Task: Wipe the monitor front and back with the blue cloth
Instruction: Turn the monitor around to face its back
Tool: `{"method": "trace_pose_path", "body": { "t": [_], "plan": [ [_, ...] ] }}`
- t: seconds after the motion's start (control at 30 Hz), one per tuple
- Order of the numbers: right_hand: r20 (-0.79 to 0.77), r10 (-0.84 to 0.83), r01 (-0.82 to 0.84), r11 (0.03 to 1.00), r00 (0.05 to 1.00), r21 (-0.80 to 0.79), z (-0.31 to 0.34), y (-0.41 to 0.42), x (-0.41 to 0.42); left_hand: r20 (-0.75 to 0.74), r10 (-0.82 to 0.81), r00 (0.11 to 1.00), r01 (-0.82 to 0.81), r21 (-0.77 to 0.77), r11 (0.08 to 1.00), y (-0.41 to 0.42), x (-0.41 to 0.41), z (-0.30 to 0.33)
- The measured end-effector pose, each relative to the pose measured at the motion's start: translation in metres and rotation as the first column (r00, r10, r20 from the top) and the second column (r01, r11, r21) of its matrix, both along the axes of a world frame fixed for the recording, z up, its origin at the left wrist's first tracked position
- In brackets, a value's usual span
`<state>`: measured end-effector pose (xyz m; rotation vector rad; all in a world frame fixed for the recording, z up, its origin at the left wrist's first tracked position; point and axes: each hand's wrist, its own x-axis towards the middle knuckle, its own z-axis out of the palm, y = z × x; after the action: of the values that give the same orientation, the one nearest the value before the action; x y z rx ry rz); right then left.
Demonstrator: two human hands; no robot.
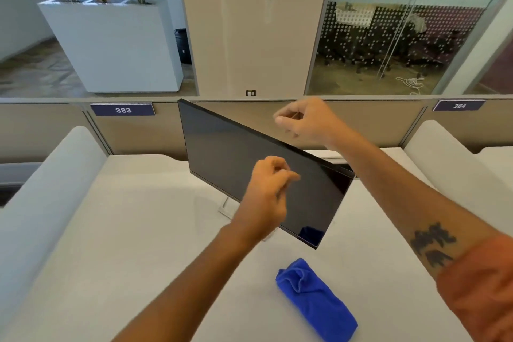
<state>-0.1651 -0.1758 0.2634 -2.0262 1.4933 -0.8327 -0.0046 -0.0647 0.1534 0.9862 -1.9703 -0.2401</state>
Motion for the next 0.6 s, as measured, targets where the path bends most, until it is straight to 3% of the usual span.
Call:
{"method": "trace_pose_path", "body": {
  "t": [0.1,0.23,0.33,0.6],
  "plan": [
    [-0.122,0.105,-0.11,0.993,0.987,-0.035,0.003,-0.027,0.049,0.146,0.006,0.989,-0.008,0.015,1.0,0.014,-0.044,0.002],
    [-0.272,0.187,-0.175,0.982,0.944,0.068,0.005,-0.046,0.095,0.336,0.009,0.942,-0.028,0.054,0.998,0.011,-0.068,0.003],
    [-0.348,0.206,-0.215,0.977,0.914,0.014,0.004,-0.052,0.115,0.432,0.007,0.902,-0.025,0.037,0.999,0.008,-0.072,0.005],
    [-0.355,0.185,-0.205,0.978,0.916,-0.022,-0.002,-0.061,0.132,0.343,0.076,0.936,-0.047,-0.09,0.995,0.014,-0.082,0.015]
  ]
}}
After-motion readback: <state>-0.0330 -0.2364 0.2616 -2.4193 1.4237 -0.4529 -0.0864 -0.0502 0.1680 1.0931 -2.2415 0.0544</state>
